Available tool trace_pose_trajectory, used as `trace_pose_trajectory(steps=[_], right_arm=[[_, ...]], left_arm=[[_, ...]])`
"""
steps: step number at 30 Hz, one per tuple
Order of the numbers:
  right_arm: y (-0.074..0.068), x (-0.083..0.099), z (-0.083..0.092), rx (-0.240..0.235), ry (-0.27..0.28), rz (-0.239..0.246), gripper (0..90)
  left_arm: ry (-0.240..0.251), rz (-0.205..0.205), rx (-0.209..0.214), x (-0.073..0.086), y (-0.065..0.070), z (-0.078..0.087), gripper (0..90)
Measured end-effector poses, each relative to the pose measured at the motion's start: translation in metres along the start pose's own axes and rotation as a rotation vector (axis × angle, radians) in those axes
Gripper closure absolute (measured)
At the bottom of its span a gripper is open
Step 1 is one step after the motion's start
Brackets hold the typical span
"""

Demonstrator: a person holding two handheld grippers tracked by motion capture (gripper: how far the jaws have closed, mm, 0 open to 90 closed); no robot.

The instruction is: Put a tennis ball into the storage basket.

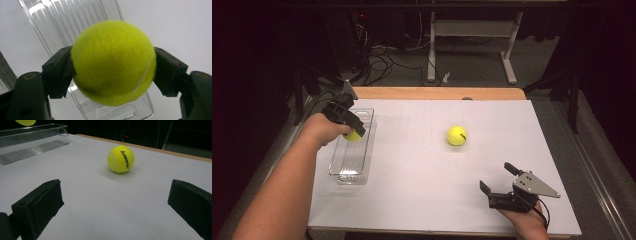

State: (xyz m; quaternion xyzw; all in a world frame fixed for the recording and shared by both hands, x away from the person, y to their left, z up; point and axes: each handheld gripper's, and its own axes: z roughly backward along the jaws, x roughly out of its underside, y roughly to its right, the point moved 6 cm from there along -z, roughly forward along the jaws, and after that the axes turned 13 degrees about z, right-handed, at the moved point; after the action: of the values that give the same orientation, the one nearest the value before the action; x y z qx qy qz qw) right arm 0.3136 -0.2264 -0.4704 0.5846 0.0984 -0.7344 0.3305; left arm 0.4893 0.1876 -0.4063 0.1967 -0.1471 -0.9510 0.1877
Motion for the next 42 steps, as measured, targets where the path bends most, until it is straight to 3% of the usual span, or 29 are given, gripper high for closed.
trace_pose_trajectory(steps=[22,30,42], right_arm=[[-0.001,0.0,0.0,-0.008,0.005,0.0,0.3],[-0.001,0.001,-0.001,-0.01,0.003,0.0,0.3],[-0.002,0.002,-0.002,-0.012,-0.002,0.001,0.3]], left_arm=[[0.004,-0.014,-0.048,-0.002,-0.004,-0.016,26.5],[-0.007,-0.017,-0.074,0.002,-0.011,-0.03,26.4],[-0.006,-0.011,-0.078,0.002,-0.011,-0.037,26.3]])
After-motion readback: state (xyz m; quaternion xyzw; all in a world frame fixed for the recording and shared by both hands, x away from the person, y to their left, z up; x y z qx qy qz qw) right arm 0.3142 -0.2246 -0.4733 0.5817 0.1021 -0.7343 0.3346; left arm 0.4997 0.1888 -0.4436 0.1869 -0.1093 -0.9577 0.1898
